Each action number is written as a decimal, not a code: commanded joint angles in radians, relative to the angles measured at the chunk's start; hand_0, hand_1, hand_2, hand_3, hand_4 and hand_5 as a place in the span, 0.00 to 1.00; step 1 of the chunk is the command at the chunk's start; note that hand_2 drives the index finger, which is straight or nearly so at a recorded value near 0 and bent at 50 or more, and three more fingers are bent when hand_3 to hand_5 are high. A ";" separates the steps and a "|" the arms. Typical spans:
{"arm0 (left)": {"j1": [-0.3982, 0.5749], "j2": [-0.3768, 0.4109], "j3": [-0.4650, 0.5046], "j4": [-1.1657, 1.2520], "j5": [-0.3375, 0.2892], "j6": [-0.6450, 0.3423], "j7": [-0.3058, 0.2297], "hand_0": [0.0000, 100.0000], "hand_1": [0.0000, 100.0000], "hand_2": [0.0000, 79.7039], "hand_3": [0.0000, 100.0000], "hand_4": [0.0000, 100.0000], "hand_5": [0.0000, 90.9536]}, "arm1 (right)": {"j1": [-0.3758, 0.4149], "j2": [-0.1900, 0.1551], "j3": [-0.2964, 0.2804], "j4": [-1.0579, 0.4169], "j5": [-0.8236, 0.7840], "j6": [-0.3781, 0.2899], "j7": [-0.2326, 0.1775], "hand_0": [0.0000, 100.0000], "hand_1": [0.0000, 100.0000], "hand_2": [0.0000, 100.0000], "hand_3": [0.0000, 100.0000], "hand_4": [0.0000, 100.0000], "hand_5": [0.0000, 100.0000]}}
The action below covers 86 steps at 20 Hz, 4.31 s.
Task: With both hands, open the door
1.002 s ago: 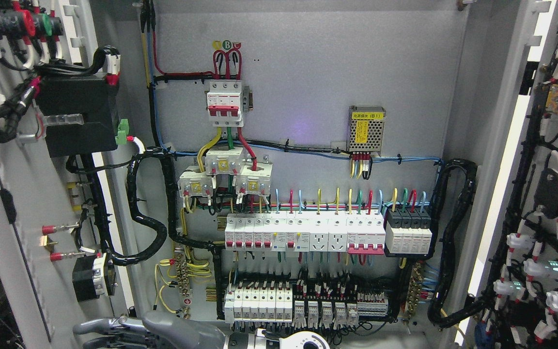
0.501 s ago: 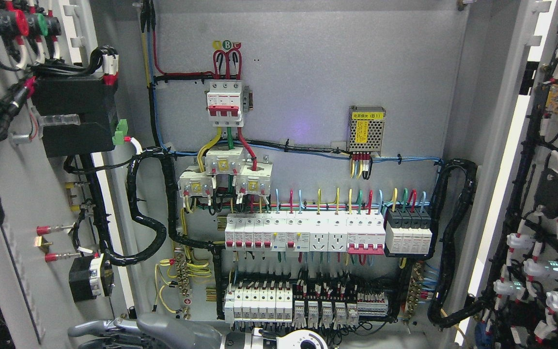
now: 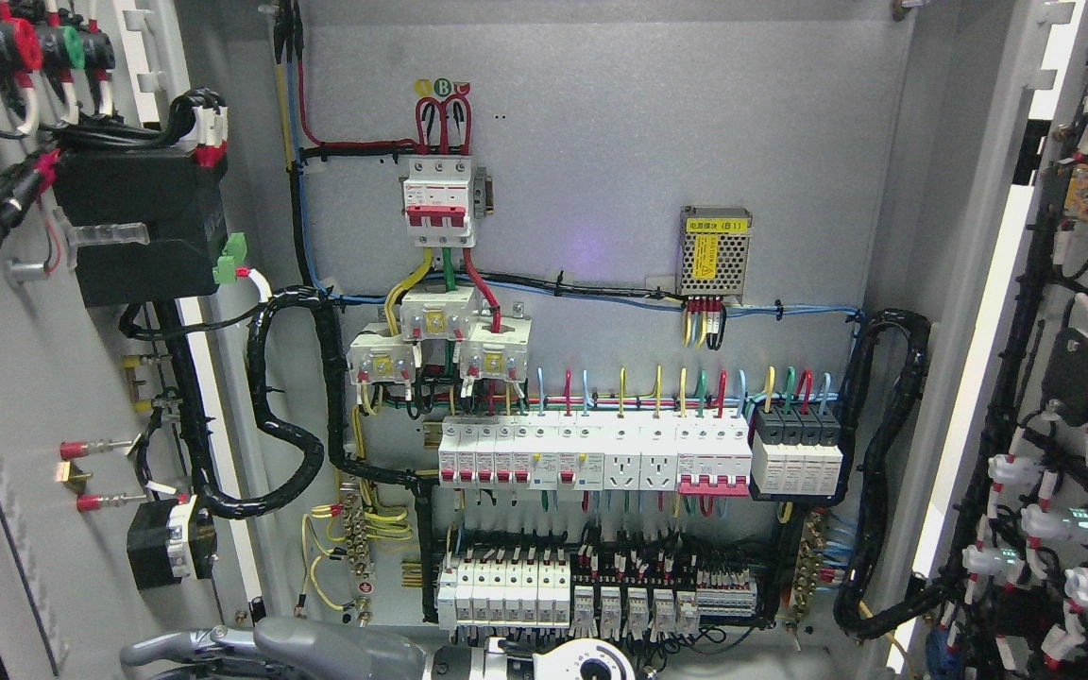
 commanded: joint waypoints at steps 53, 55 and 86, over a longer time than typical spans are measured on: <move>0.001 -0.002 -0.020 -0.060 -0.009 -0.002 -0.115 0.12 0.39 0.00 0.00 0.00 0.00 | 0.225 -0.069 -0.208 -0.023 0.002 -0.076 -0.212 0.05 0.00 0.00 0.00 0.00 0.00; 0.002 -0.002 -0.055 -0.067 -0.009 -0.009 -0.112 0.12 0.39 0.00 0.00 0.00 0.00 | 0.242 -0.069 -0.215 -0.023 0.002 -0.088 -0.245 0.05 0.00 0.00 0.00 0.00 0.00; 0.337 0.144 -0.462 -0.887 -0.006 -0.266 -0.032 0.12 0.39 0.00 0.00 0.00 0.00 | 0.637 -0.085 -0.255 -0.235 0.211 -0.289 -0.642 0.05 0.00 0.00 0.00 0.00 0.00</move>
